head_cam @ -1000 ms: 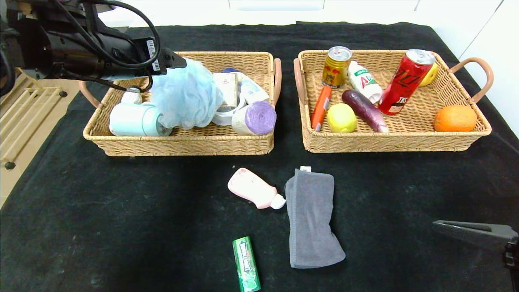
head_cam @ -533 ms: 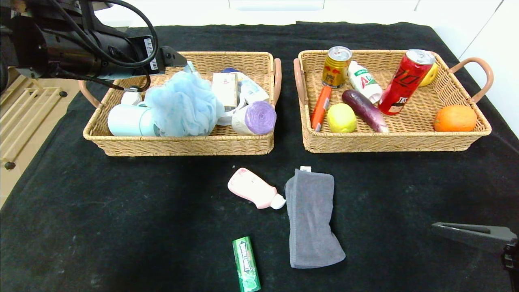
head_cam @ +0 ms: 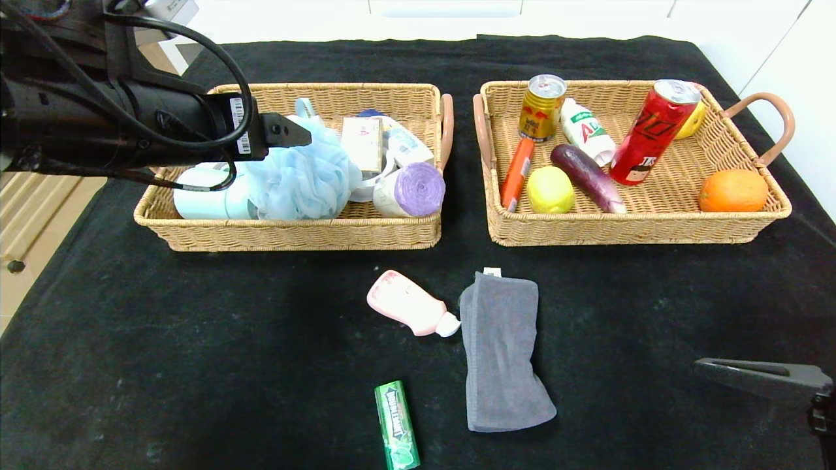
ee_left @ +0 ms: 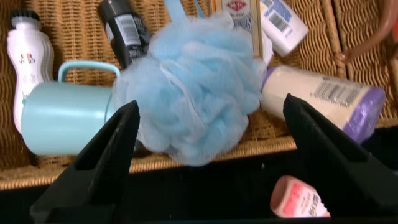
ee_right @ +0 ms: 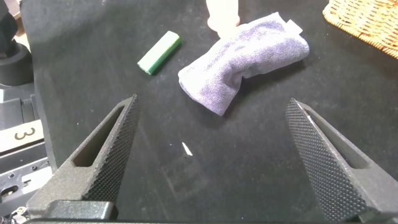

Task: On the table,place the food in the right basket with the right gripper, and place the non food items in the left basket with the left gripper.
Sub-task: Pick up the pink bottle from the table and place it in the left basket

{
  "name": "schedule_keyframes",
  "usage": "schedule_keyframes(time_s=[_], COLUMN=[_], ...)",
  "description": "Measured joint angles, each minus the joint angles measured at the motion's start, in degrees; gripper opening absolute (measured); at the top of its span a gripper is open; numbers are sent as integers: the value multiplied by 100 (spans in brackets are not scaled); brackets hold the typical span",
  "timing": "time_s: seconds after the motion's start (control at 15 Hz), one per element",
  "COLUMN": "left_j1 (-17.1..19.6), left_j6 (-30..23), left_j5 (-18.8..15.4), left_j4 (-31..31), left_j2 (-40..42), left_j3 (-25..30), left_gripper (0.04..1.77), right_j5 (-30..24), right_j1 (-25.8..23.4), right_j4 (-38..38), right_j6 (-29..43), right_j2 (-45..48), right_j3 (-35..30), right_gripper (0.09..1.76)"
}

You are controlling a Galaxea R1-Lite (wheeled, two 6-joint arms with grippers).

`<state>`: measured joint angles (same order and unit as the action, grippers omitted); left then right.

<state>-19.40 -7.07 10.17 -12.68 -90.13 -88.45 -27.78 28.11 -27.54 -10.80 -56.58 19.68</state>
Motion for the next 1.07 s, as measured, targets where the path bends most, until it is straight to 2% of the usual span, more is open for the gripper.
schedule_keyframes(time_s=[0.47,1.07], left_j1=[-651,-2010], left_j6=[-28,-635], left_j5=[369,1030], left_j4=[-16,-22], left_j2=[708,319], left_j3=[1114,2080], left_gripper=[170,171], right_j5=[2,4], right_j1=[0,0], right_j4=[0,-29], right_j6=[-2,-2], right_j2=[-59,-105], right_j3=[-17,-22], right_gripper=[171,171])
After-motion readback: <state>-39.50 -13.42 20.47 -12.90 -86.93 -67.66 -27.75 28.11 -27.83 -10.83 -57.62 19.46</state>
